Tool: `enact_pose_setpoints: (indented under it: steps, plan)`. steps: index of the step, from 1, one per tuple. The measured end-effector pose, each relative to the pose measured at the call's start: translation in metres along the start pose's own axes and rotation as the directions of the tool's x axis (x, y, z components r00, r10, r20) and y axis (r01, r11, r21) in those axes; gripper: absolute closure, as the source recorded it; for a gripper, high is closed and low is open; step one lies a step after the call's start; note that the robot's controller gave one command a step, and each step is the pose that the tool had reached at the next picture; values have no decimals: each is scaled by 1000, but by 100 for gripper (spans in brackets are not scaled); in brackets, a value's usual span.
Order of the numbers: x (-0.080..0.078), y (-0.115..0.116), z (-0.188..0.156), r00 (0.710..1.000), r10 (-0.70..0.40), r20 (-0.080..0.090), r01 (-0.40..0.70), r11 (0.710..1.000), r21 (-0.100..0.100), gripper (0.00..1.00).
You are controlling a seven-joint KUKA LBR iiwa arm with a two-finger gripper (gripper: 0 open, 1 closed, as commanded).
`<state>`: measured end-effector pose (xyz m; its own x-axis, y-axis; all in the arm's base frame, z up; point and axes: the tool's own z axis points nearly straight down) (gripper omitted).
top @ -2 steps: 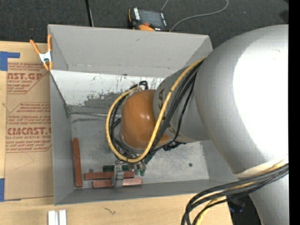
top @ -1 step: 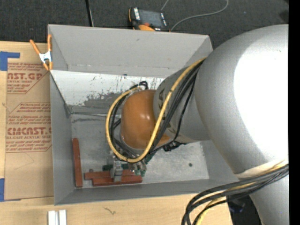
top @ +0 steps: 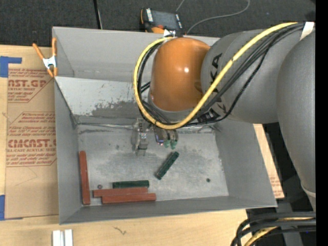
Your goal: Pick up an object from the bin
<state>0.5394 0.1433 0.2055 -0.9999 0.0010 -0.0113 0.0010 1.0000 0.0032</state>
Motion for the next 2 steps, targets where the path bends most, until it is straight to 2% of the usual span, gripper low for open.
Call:
enact_pose_setpoints:
  steps: [1, 2]
  plan:
    - [3, 0, 5, 1000, -1, -9, 1, 1000, 3, 0]
    - [36, -93, 139, 989, -144, -20, 144, 990, 1, 0]
